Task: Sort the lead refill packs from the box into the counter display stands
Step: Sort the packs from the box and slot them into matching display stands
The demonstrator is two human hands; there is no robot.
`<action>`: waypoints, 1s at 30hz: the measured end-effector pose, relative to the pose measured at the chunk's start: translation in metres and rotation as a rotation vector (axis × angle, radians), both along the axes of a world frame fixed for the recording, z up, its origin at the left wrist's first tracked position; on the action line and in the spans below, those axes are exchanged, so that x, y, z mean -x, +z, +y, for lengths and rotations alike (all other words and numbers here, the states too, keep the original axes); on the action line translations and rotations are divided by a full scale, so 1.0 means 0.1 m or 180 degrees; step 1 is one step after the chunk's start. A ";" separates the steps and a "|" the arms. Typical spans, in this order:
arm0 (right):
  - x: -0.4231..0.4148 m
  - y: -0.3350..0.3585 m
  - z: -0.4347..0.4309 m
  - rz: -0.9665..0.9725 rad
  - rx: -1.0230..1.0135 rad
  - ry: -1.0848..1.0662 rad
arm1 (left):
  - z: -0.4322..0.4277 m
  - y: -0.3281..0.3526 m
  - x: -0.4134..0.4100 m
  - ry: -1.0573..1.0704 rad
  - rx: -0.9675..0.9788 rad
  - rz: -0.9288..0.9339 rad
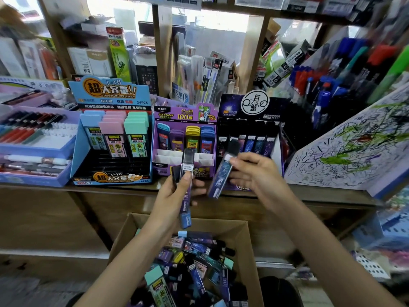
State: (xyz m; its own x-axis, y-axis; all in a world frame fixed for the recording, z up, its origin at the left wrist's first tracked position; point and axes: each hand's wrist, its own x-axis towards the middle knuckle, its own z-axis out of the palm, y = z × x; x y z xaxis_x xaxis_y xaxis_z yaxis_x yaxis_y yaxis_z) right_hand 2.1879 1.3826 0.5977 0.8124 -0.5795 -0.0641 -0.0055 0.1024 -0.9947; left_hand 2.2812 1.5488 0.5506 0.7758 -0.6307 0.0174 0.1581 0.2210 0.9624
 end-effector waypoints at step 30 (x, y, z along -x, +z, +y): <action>-0.46 -0.24 -0.92 -0.0009 0.1791 -0.0589 | 0.07 -0.15 -0.03 0.0001 -0.0155 -0.0108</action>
